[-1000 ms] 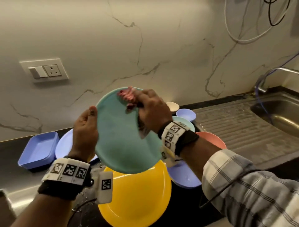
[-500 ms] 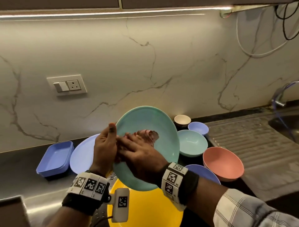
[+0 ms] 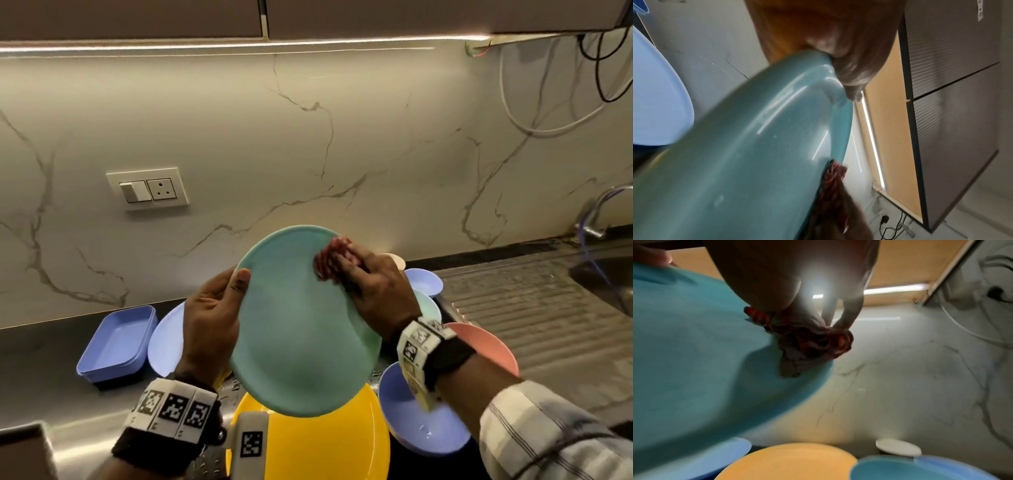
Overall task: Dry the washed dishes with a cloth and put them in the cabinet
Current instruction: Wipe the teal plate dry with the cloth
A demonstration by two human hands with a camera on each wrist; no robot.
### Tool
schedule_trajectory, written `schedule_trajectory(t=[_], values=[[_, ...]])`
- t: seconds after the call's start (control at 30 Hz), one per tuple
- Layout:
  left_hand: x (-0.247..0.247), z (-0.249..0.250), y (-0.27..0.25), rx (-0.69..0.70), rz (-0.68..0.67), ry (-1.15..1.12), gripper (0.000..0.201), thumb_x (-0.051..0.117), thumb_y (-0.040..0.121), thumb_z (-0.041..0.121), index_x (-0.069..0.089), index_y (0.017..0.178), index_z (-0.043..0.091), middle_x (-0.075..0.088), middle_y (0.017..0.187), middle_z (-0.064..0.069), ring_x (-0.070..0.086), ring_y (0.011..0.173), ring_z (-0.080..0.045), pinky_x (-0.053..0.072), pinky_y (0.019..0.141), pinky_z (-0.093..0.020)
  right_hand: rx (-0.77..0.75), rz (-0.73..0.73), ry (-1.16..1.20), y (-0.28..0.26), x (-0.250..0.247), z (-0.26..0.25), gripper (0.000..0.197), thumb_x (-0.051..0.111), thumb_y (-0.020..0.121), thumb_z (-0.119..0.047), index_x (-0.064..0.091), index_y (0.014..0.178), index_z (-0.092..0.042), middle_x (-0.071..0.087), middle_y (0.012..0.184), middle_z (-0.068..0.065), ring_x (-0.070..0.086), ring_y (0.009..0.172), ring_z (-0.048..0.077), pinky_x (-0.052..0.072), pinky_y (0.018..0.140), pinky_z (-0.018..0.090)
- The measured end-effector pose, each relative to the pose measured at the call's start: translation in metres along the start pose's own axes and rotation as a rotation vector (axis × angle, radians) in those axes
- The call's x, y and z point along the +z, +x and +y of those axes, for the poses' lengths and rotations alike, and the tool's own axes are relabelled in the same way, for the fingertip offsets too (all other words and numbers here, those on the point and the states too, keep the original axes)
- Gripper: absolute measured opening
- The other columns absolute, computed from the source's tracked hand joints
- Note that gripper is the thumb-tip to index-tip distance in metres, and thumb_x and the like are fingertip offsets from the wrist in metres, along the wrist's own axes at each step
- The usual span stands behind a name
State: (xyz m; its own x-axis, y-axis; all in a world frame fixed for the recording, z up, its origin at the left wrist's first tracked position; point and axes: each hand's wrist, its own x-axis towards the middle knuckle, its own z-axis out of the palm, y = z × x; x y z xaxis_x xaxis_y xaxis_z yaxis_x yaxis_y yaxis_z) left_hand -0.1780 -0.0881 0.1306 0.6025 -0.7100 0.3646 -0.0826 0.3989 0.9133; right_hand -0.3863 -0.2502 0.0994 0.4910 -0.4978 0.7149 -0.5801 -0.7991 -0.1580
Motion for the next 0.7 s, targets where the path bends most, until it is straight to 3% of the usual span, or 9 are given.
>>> schedule_trajectory(t=[0.13,0.17,0.23,0.3,0.37,0.43,0.5,0.6,0.7], values=[[-0.007,0.002,0.008,0.009,0.079,-0.058,0.035,0.065,0.087,0.039,0.075,0.111,0.015,0.076,0.091,-0.005,0.066,0.077,-0.023,0.056,0.077,-0.043,0.167,-0.114,0.2,-0.063,0.013,-0.031,0.049,0.056,0.093,-0.017,0.053,0.141,-0.026,0.058,0.137,0.002,0.061,0.109,0.029,0.053,0.09,0.042],[-0.006,0.002,0.01,0.008,0.096,-0.073,0.041,0.066,0.086,0.042,0.074,0.113,0.013,0.075,0.091,-0.006,0.066,0.077,-0.024,0.055,0.078,-0.044,0.197,-0.157,0.298,-0.074,0.009,-0.049,0.04,0.055,0.095,-0.019,0.058,0.135,-0.024,0.062,0.127,-0.004,0.062,0.107,0.019,0.054,0.09,0.037],[-0.004,-0.001,0.013,0.007,0.116,-0.088,0.039,0.066,0.084,0.045,0.075,0.108,0.015,0.075,0.089,-0.005,0.066,0.076,-0.023,0.055,0.077,-0.042,0.158,-0.258,0.536,-0.086,-0.006,-0.085,0.03,0.049,0.1,-0.022,0.064,0.125,-0.018,0.062,0.11,-0.022,0.059,0.102,-0.009,0.048,0.087,0.012],[-0.003,-0.006,0.014,0.006,0.121,-0.076,0.03,0.063,0.089,0.04,0.075,0.107,0.02,0.076,0.09,-0.003,0.067,0.077,-0.022,0.057,0.074,-0.038,0.027,-0.264,0.644,-0.079,-0.013,-0.102,0.031,0.054,0.097,-0.02,0.065,0.125,-0.014,0.058,0.114,-0.028,0.051,0.108,-0.02,0.039,0.091,0.003],[-0.003,-0.011,0.012,-0.004,0.114,-0.069,0.028,0.058,0.093,0.036,0.073,0.11,0.02,0.077,0.09,-0.002,0.069,0.077,-0.021,0.059,0.07,-0.034,0.008,-0.158,0.656,-0.057,-0.019,-0.1,0.03,0.06,0.096,-0.025,0.068,0.119,-0.007,0.067,0.112,-0.016,0.058,0.108,-0.008,0.043,0.093,0.012],[-0.004,-0.013,0.008,-0.012,0.102,-0.056,0.025,0.056,0.094,0.036,0.074,0.106,0.024,0.078,0.088,0.0,0.07,0.074,-0.018,0.059,0.066,-0.033,0.178,0.026,0.613,-0.024,-0.023,-0.081,0.027,0.053,0.098,-0.014,0.066,0.111,0.006,0.069,0.1,-0.009,0.062,0.098,-0.002,0.049,0.087,0.017],[-0.002,-0.012,0.003,-0.009,0.066,-0.045,0.023,0.053,0.097,0.035,0.075,0.103,0.029,0.078,0.09,-0.001,0.071,0.076,-0.019,0.059,0.067,-0.034,0.294,0.098,0.475,0.004,-0.019,-0.057,0.039,0.048,0.089,-0.004,0.066,0.124,-0.008,0.063,0.113,0.001,0.06,0.108,0.013,0.049,0.095,0.028],[0.002,-0.01,-0.004,-0.008,0.026,-0.047,0.024,0.052,0.1,0.031,0.075,0.106,0.029,0.077,0.096,-0.004,0.071,0.081,-0.023,0.058,0.074,-0.041,0.397,-0.085,0.273,0.017,-0.006,-0.048,0.06,0.043,0.085,-0.015,0.051,0.143,-0.027,0.053,0.137,0.008,0.054,0.115,0.034,0.044,0.104,0.04],[0.008,-0.008,-0.006,-0.034,0.031,-0.09,0.023,0.056,0.097,0.033,0.077,0.104,0.025,0.077,0.098,-0.008,0.071,0.086,-0.027,0.056,0.082,-0.045,0.246,-0.149,0.291,0.005,0.005,-0.095,0.061,0.045,0.087,-0.028,0.042,0.148,-0.032,0.044,0.149,0.006,0.048,0.117,0.038,0.042,0.104,0.046]])
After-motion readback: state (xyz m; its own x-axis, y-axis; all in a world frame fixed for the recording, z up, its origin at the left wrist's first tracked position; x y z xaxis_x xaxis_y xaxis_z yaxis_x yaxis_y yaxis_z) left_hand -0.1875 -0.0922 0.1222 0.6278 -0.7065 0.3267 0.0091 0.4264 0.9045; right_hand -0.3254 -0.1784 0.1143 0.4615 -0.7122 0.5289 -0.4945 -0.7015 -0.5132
